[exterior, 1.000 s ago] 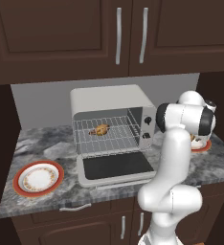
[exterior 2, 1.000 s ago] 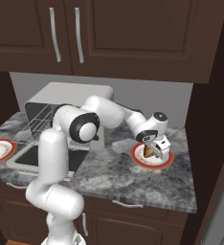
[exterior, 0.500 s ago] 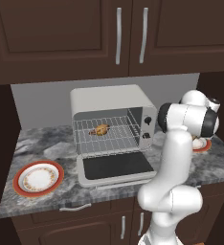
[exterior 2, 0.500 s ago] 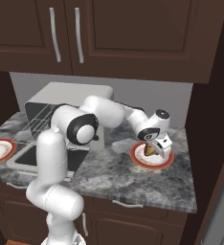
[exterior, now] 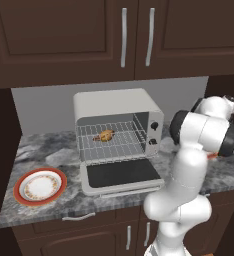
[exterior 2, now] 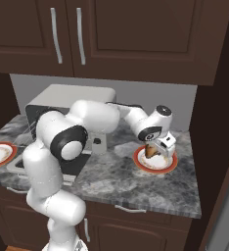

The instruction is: Open the toaster oven door. Place the bread on the top rack in the toaster oven and place the chicken drumstick on the bottom rack.

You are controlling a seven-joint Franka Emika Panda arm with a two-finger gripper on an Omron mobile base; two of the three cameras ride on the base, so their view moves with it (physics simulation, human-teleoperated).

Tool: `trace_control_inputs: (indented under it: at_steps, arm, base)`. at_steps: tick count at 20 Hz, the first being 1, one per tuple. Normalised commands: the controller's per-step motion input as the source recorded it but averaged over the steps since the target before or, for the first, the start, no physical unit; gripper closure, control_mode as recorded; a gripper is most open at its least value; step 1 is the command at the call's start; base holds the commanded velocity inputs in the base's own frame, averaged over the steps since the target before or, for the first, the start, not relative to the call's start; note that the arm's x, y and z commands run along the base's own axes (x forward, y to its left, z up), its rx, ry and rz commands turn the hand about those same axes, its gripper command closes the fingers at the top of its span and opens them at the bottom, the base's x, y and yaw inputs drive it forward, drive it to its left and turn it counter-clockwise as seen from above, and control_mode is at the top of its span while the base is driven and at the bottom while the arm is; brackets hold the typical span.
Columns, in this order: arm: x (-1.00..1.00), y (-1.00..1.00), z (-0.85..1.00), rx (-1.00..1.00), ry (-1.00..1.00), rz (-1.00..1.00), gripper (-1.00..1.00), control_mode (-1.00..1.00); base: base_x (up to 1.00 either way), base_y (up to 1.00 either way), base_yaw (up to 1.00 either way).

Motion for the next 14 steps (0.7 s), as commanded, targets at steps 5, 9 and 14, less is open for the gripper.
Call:
trace_control_inputs:
  at_steps: [5, 9, 14]
  arm:
    - [-0.44, 0.41, 0.37, -0.21, 0.0, 0.3, 1.0, -1.0]
    - [-0.48, 0.38, 0.4, -0.14, 0.07, 0.24, 1.0, -1.0]
    - [-0.5, 0.36, 0.42, -0.02, 0.09, 0.05, 1.0, -1.0]
  base:
    - [0.0, 0.0, 0.0]
    - [0.0, 0.0, 0.0]
    - [0.0, 0.0, 0.0]
